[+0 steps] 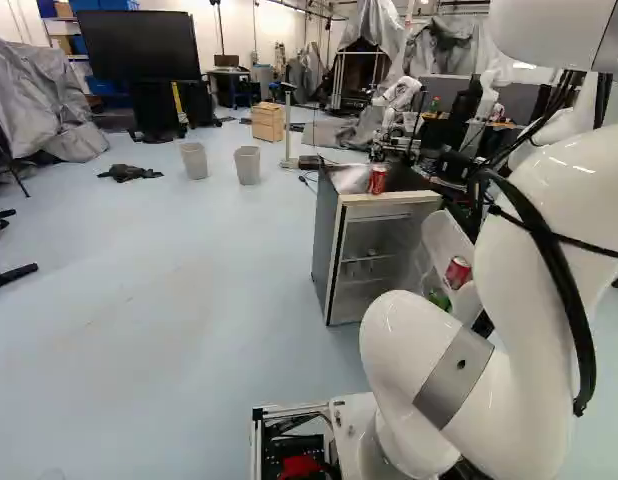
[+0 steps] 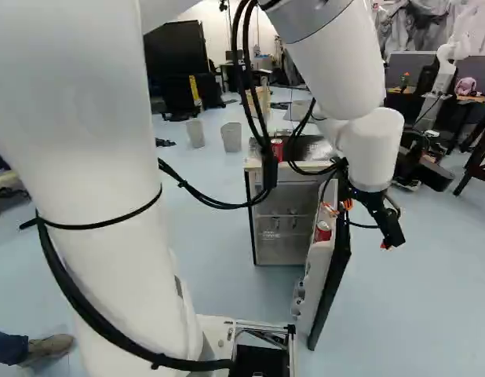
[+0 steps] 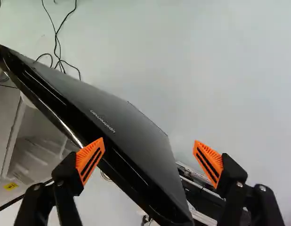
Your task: Grab a drink from the fridge
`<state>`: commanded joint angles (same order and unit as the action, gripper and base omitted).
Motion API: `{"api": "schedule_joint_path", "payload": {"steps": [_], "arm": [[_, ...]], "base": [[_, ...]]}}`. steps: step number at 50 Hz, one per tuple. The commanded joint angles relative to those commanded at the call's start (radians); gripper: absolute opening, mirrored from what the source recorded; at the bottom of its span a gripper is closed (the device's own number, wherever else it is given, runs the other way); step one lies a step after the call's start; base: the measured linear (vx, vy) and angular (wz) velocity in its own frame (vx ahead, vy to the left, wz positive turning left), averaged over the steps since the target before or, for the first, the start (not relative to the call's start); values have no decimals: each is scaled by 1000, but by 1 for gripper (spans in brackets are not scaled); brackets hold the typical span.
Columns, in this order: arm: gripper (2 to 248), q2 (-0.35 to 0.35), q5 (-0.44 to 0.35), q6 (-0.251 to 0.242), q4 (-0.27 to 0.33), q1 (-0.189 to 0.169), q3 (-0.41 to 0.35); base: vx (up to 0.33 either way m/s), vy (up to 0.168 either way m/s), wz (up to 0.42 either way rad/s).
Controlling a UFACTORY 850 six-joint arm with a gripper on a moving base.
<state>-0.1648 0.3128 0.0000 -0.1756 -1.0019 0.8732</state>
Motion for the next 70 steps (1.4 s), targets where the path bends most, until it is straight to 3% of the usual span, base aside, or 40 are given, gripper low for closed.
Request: {"api": "schedule_joint_path", "payload": {"steps": [43,70], "arm": [[247,134,0,0,0,78,-148],[247,211,0,0,0,162,-227]], "base": [[0,0,0],[0,0,0]]}}
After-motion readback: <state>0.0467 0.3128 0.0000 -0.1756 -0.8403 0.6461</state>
